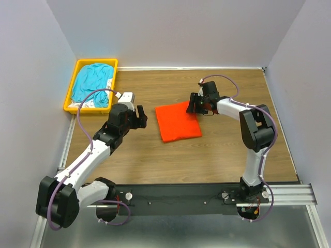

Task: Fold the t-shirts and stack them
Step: Neatly place the folded tshirt to the corner

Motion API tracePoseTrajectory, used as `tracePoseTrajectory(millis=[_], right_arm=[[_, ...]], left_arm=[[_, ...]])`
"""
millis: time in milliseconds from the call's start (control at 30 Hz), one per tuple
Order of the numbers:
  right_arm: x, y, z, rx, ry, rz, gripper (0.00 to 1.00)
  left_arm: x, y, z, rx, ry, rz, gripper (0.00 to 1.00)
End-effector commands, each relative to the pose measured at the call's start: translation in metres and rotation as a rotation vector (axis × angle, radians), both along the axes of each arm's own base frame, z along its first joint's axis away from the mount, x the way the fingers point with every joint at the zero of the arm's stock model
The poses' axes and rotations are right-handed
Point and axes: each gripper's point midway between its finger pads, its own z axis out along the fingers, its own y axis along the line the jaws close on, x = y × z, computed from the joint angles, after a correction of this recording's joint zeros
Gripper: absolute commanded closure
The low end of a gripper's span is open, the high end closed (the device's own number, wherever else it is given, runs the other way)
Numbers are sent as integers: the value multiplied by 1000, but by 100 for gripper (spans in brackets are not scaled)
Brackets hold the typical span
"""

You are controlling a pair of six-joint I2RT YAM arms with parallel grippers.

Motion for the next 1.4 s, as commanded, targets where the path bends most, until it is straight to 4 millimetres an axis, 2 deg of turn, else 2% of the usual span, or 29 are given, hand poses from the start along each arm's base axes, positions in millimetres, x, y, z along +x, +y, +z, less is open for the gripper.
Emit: tracePoseTrajectory(millis=[0, 133, 233, 333, 433, 533, 667, 700, 867, 900, 933, 967, 1033, 1067, 1100, 1133, 1167, 1200, 1267, 1300, 1333, 1367], right_arm=[[6, -8, -15, -73, 18, -4, 36], [4, -14, -28, -125, 42, 16, 37], [5, -21, -28, -167, 25, 28, 37], [6, -22, -34, -196, 30, 62, 42], [7, -23, -43, -221, 36, 91, 53], [12, -32, -51, -276, 31, 93, 83], [25, -57, -50, -379, -4, 61, 99], [30, -66, -48, -427, -22, 51, 99], [63, -122, -29, -661, -102, 4, 99], [77, -145, -14, -773, -135, -14, 99], [82, -159, -18, -838, -125, -19, 99], [88, -172, -14, -895, -128, -27, 99], [101, -210, -4, -1048, -117, -48, 97], [117, -220, 12, -1076, -147, -86, 93], [120, -239, 10, -1138, -119, -118, 89], [133, -242, 28, -1147, -154, -161, 75], [132, -244, 27, -1156, -149, -168, 67], [141, -239, 41, -1131, -187, -190, 60], [143, -219, 55, -1077, -229, -194, 45], [139, -209, 65, -1034, -247, -203, 42], [136, -189, 69, -1011, -263, -186, 40], [131, -177, 70, -986, -265, -179, 40]], left_arm=[[9, 9, 3, 53, -36, 21, 20], [11, 12, -3, 61, -22, 47, 20], [10, 16, -8, 67, -4, 66, 20], [12, 17, -11, 74, -10, 74, 20], [17, 18, -16, 100, 3, 72, 20], [18, 19, -24, 113, 27, 76, 20], [17, 18, -29, 116, 39, 65, 20], [17, 18, -31, 119, 43, 64, 20], [17, 20, -36, 133, 52, 70, 20], [17, 21, -38, 135, 57, 72, 20], [17, 19, -38, 129, 59, 66, 20], [17, 19, -40, 129, 64, 66, 20], [17, 18, -47, 135, 81, 62, 20], [17, 18, -47, 137, 84, 60, 20], [16, 17, -51, 141, 95, 56, 20], [16, 17, -52, 142, 100, 57, 20], [16, 17, -53, 140, 101, 56, 20], [17, 17, -54, 141, 105, 54, 20], [18, 16, -55, 140, 106, 52, 20], [18, 15, -56, 141, 110, 50, 20], [19, 16, -55, 142, 110, 53, 20], [20, 15, -56, 141, 112, 52, 20]])
